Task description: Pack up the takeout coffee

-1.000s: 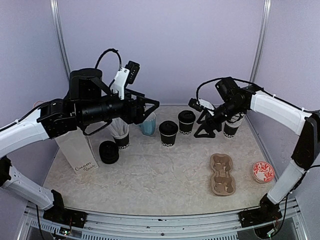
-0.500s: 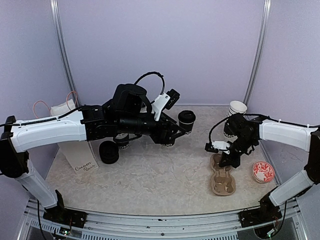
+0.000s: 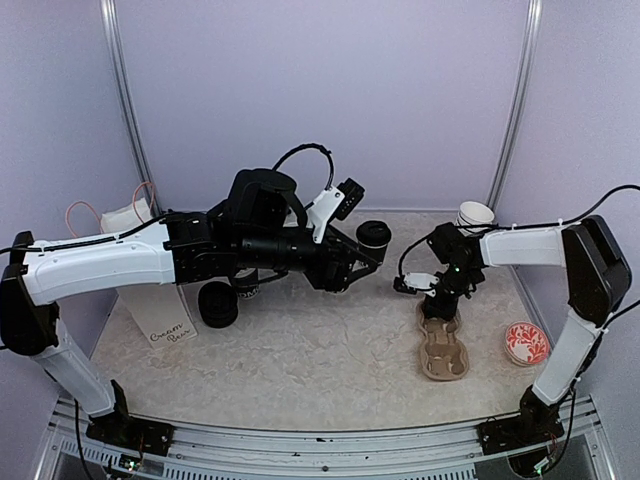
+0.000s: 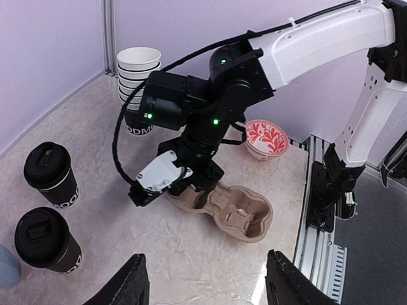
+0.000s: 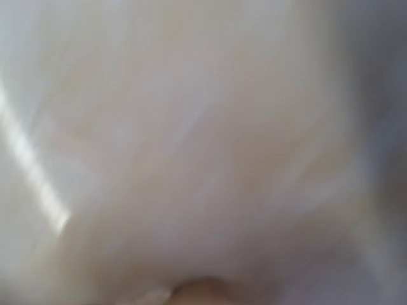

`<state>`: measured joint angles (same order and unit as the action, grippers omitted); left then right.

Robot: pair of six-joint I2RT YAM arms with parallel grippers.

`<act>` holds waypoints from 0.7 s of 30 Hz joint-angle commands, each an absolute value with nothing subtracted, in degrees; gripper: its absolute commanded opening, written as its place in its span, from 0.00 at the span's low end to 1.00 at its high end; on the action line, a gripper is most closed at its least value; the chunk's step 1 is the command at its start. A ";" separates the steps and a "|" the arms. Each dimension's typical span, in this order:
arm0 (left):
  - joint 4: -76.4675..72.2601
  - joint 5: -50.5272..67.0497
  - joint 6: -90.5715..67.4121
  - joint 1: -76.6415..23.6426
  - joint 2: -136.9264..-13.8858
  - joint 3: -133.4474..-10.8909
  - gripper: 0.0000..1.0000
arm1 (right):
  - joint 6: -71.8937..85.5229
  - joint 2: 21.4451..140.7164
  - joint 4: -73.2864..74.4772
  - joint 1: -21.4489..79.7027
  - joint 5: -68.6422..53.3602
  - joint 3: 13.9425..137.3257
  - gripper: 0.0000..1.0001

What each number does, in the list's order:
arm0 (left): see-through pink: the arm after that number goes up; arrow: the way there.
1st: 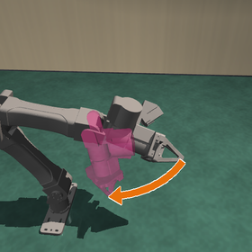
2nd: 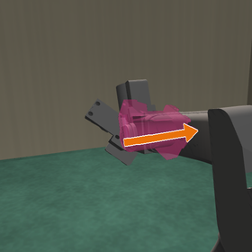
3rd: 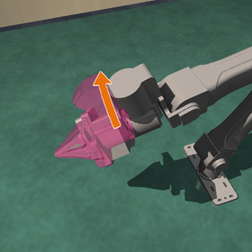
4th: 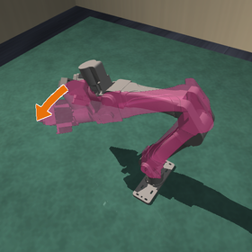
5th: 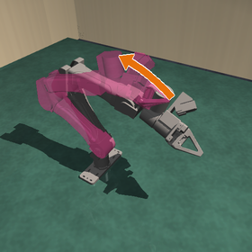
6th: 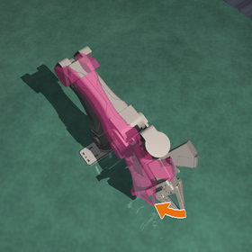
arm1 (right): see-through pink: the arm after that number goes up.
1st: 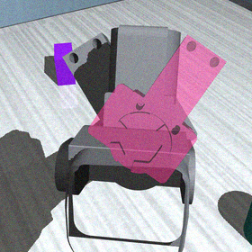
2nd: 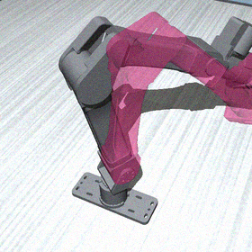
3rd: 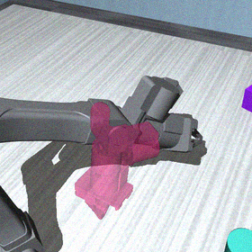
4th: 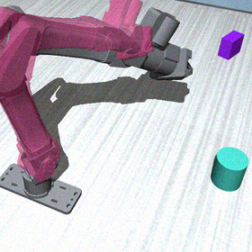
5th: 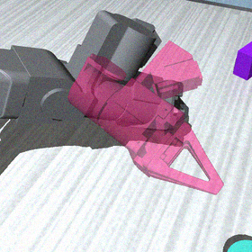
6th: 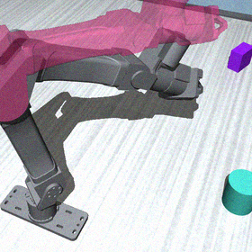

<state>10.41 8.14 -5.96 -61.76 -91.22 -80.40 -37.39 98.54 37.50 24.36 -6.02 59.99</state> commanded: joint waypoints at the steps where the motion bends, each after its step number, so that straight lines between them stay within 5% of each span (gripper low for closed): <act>1: 9.18 6.25 -5.70 -61.87 -90.03 -80.13 0.62 | -35.70 103.19 35.36 27.06 -10.21 66.42 0.00; 12: 23.62 -20.30 -12.42 -60.18 -83.44 -88.02 0.64 | -39.33 98.15 38.19 31.86 -19.05 62.05 0.06; 21: 49.23 -47.94 -31.75 -54.74 -74.29 -95.99 0.57 | -37.19 92.98 39.44 31.82 -20.16 62.75 0.10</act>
<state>32.40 -29.58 -19.31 -56.29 -77.91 -92.40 -38.02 94.96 37.91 31.86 -17.47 62.13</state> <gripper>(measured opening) 0.581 0.089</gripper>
